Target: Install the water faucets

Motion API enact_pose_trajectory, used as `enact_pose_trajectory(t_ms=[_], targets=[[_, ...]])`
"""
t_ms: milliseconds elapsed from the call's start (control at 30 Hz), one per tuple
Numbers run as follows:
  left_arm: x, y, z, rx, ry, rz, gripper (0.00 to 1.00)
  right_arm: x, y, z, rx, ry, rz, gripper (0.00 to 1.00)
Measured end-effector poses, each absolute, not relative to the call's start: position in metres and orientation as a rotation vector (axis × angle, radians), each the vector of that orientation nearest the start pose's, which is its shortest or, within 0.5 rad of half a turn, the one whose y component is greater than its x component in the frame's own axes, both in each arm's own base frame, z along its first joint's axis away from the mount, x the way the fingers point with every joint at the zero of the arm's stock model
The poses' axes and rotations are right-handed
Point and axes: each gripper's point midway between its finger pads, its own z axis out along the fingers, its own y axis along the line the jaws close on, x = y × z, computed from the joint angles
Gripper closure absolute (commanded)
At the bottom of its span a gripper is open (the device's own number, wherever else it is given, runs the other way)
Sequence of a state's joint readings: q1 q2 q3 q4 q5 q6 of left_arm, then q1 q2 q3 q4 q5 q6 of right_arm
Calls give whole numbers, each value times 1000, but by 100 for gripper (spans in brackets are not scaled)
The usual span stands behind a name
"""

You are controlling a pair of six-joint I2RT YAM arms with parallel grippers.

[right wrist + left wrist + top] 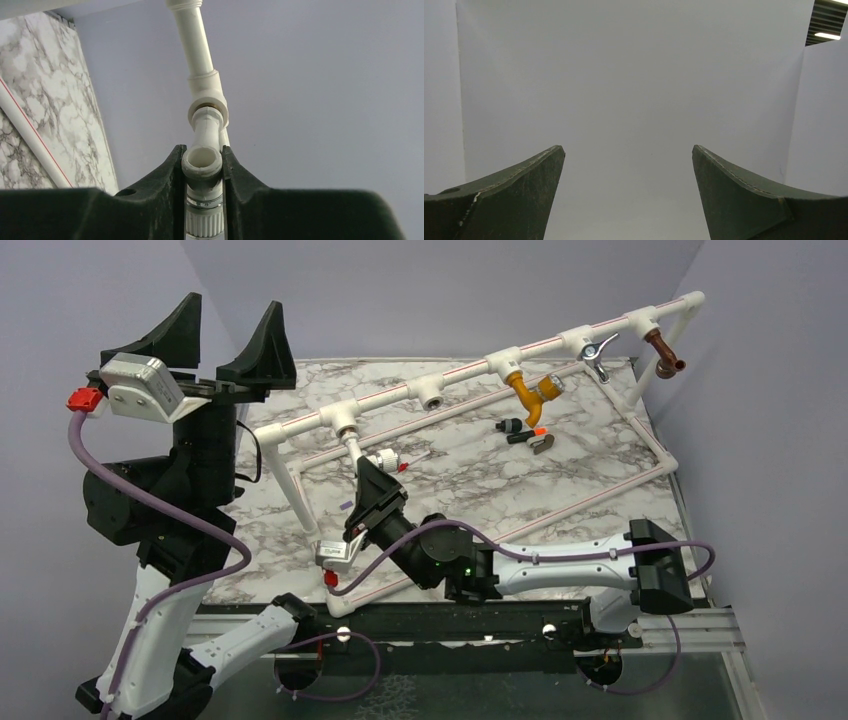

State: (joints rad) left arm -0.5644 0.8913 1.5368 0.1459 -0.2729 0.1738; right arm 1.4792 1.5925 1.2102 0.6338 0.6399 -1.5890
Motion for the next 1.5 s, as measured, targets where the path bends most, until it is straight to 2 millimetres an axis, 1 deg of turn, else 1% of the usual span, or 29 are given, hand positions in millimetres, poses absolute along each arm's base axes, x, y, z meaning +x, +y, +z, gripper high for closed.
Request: enact_pose_trajectory(t_ms=[67,200,333,467,667,900,1233,1500], targets=[[208,-70,657,46,816,-264,1,181,445,389,-1243,604,-514,99],[207,-72,657,56,815,-267,1,183,446,390,-1206,636,-493,99],[206,-73,657,61,816,-262,1,184,447,391,-1138,695,-417,99],[205,-71,657,56,814,-253,1,185,448,392,-1031,760,-320,99],[203,-70,656,53,812,-244,1,187,448,393,-824,865,-139,99],[197,-65,658,40,800,-242,1,190,444,392,-581,966,64,99],[193,-64,658,35,798,-242,1,192,438,387,-173,1083,390,99],[193,-65,658,35,801,-245,1,192,434,385,149,1178,707,99]])
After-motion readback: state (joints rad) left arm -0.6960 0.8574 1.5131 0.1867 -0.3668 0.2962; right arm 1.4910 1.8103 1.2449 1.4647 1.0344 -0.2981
